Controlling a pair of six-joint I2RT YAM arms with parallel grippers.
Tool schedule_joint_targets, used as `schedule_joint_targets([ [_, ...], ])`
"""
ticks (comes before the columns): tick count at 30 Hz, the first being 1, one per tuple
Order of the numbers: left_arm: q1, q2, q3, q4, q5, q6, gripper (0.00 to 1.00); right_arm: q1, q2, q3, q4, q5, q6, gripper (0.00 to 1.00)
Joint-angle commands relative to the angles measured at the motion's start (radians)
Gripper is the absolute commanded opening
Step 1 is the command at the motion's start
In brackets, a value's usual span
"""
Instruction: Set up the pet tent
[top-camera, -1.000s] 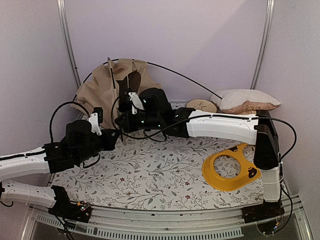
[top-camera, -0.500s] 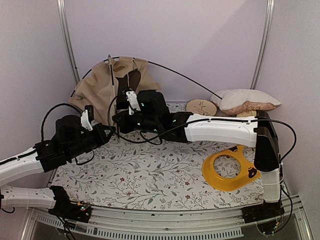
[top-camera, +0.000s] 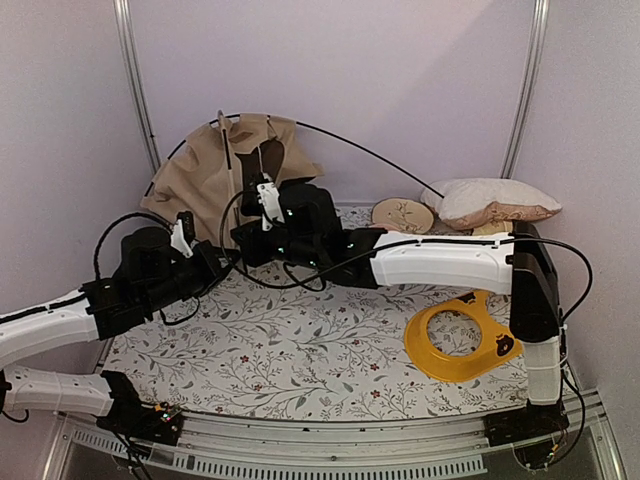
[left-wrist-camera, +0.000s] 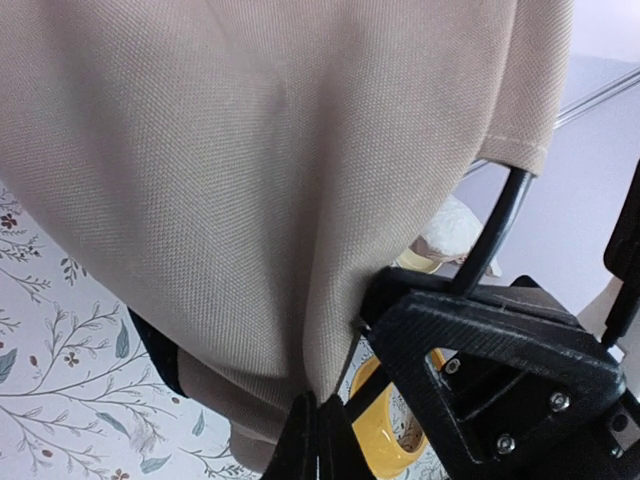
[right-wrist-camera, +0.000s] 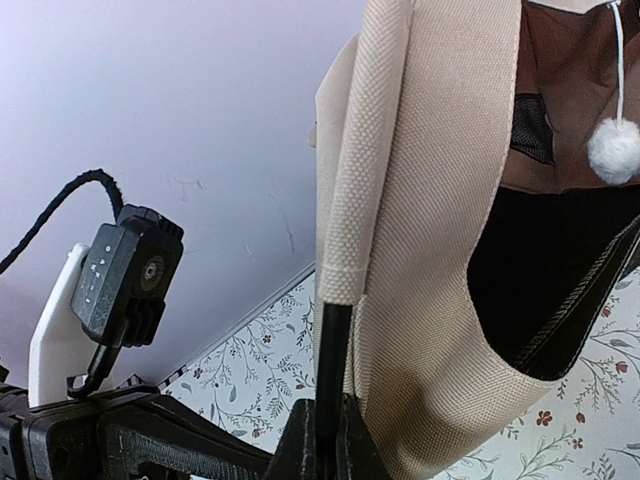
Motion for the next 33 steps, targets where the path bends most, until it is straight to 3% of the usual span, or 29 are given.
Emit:
schedule_joint_targets([
  [1,-0.010,-0.002,0.006,0.108,0.111,-0.046,0.00,-0.035,-0.060,-0.032,0.112,0.064,-0.035,0.00],
  [13,-0.022,0.027,-0.060,0.152,0.122,-0.103,0.00,-0.056,-0.088,-0.020,0.150,0.074,-0.054,0.00],
  [23,-0.022,-0.032,0.012,0.176,0.098,-0.130,0.00,-0.041,-0.060,-0.122,0.168,0.062,-0.019,0.00],
  [33,0.096,-0.055,0.061,0.099,0.076,-0.091,0.00,0.000,-0.102,-0.234,0.152,0.007,0.027,0.00],
])
